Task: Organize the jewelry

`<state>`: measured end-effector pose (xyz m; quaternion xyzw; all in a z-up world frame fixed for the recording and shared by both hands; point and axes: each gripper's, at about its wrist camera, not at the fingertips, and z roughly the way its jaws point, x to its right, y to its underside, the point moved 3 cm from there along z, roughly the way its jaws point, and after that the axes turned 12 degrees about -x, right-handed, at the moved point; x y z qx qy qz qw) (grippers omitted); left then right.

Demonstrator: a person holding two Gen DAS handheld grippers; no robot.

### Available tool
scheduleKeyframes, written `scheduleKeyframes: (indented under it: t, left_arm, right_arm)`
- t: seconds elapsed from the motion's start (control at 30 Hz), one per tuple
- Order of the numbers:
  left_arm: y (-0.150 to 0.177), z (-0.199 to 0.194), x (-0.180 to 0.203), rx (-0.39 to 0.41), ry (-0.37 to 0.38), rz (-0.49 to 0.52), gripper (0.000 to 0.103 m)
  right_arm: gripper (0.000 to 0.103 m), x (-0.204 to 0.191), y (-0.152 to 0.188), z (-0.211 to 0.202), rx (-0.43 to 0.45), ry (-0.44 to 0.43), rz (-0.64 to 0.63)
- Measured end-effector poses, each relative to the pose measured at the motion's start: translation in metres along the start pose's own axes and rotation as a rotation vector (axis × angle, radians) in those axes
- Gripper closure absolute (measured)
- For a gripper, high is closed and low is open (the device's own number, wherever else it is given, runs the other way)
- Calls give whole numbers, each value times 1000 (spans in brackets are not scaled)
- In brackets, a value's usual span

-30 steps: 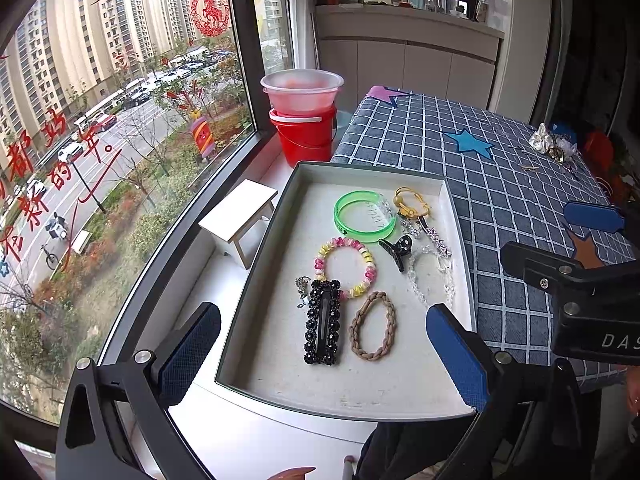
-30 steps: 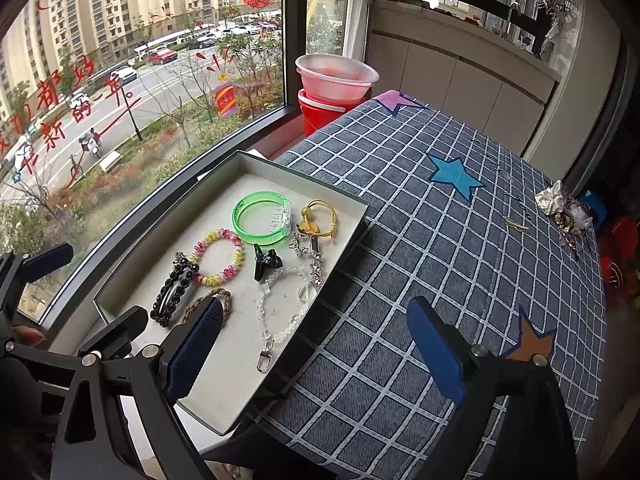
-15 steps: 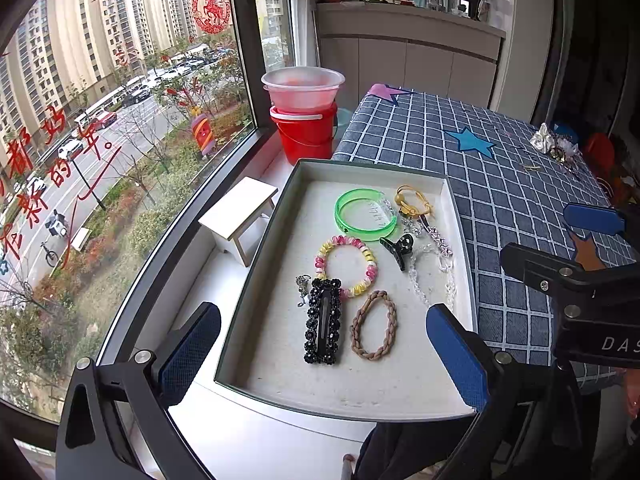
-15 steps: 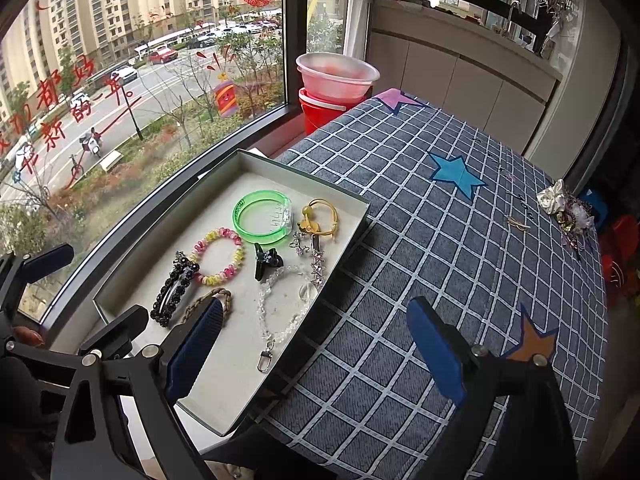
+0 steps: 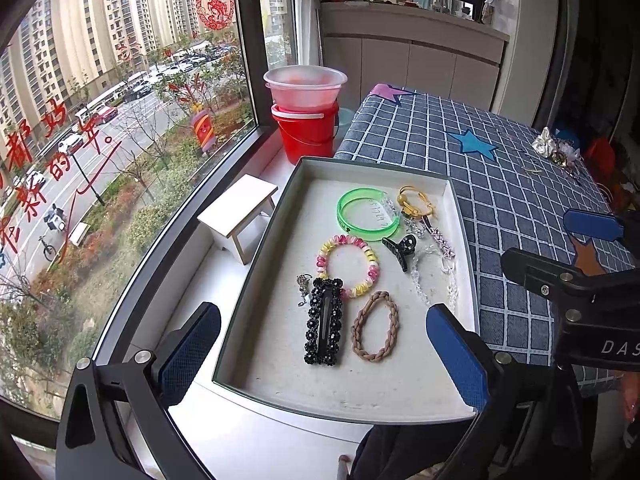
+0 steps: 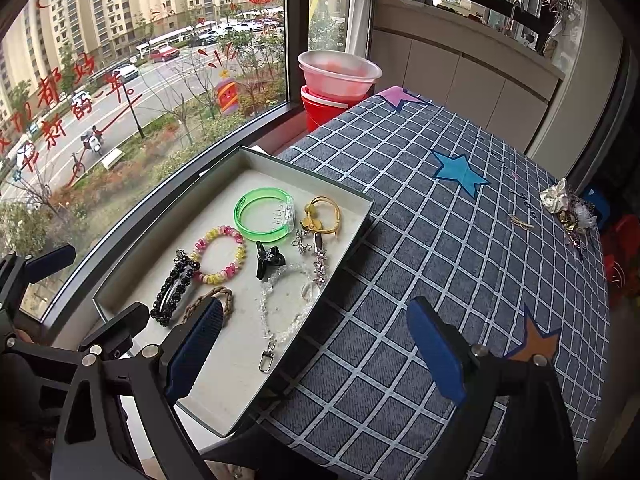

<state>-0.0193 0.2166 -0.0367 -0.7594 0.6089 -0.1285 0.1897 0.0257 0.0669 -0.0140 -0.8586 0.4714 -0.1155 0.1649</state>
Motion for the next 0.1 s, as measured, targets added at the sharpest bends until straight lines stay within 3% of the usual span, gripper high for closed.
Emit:
scheduleKeyframes:
  t: [0.1]
  left_arm:
    - [-1, 1, 2, -1, 0, 8, 0]
  right_arm:
    - [9, -1, 1, 1, 0, -1, 3]
